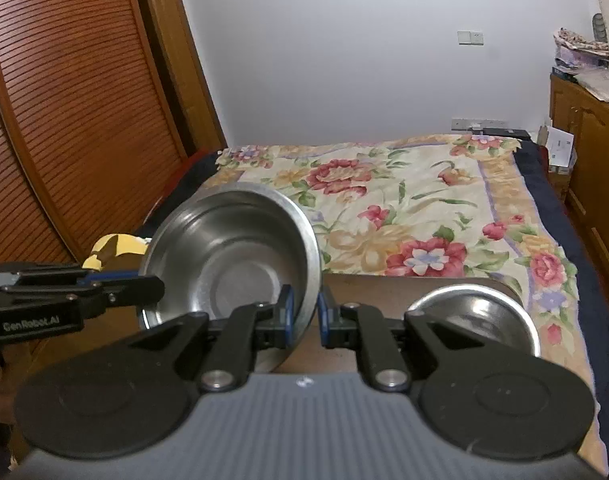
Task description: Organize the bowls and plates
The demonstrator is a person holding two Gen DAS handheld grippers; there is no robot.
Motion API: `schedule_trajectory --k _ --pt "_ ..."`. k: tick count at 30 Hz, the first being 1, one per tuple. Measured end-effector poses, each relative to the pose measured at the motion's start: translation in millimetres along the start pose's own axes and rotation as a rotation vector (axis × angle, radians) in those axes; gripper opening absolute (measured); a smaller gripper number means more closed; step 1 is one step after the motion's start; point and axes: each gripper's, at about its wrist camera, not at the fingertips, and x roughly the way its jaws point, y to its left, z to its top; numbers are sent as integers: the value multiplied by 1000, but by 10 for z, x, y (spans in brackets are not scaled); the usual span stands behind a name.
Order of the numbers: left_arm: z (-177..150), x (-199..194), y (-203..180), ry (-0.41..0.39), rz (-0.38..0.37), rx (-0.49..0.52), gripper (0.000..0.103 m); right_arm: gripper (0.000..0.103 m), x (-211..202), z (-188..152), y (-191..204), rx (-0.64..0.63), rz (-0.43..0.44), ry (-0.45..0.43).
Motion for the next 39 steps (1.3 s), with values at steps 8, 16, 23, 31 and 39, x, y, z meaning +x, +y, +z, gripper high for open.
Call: schedule_trajectory --k 8,16,23,31,39 --pt "-187 -230 -122 -7 -30 19 16 14 -256 -163 105 -9 -24 -14" --pt "-440 -369 -293 8 -40 42 16 14 -422 -406 139 1 -40 2" --pt "-661 -473 -388 30 -47 53 16 15 -486 -631 159 5 -49 35" --pt "-953 -531 -414 56 -73 32 17 15 -607 -877 212 -8 -56 52" --pt "-1194 -630 -490 66 -78 31 18 15 -681 -1091 245 -19 -62 63"
